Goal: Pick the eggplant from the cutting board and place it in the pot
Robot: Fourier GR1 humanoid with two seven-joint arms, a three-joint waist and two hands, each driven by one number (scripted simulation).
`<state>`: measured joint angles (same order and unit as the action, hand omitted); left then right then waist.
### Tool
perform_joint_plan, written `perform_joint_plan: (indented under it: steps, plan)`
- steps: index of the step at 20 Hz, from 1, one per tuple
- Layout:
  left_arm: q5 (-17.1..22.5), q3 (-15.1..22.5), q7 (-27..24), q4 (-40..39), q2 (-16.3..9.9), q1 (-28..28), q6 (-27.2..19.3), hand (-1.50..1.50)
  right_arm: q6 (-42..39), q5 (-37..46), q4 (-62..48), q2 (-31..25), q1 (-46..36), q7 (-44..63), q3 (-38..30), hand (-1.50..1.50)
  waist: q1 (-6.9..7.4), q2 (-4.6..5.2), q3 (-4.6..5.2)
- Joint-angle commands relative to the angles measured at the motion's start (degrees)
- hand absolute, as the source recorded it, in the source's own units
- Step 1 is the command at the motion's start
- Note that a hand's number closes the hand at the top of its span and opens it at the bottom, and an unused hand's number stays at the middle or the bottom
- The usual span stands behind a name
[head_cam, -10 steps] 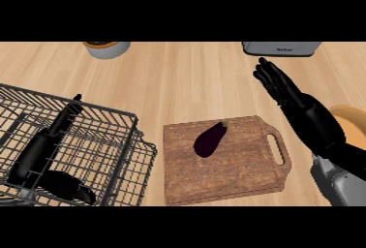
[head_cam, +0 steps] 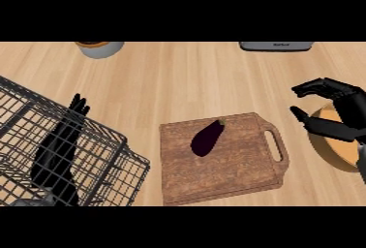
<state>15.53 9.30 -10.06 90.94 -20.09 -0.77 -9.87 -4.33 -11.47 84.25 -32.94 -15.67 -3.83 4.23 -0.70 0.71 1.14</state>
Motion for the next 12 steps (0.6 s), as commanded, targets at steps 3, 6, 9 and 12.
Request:
perform_joint_plan:
  steps: [3,6,9,12]
  plan:
    - [1.24,-3.89,7.77,0.47,1.71,-9.39,-4.99,0.0,4.65,11.54,-5.66,0.72,5.9,-11.81,2.58,-1.5,0.1,-0.51,-1.24]
    - [0.23,-4.68,8.25,-0.68,1.52,-10.48,-5.55,0.0,1.79,12.21,-2.03,-2.06,5.73,-11.71,2.92,-1.5,0.12,-0.76,-1.16]
    - [0.66,-5.12,9.39,1.3,0.74,-10.01,-4.78,0.0,2.07,16.24,0.25,-2.82,5.75,-6.62,6.01,-1.5,0.54,-0.91,-1.12]
    - [1.41,-5.67,8.4,-2.96,1.28,-12.87,-2.89,0.0,-0.34,20.19,-0.8,-3.45,1.39,0.74,10.23,-1.5,0.87,-0.59,-1.06]
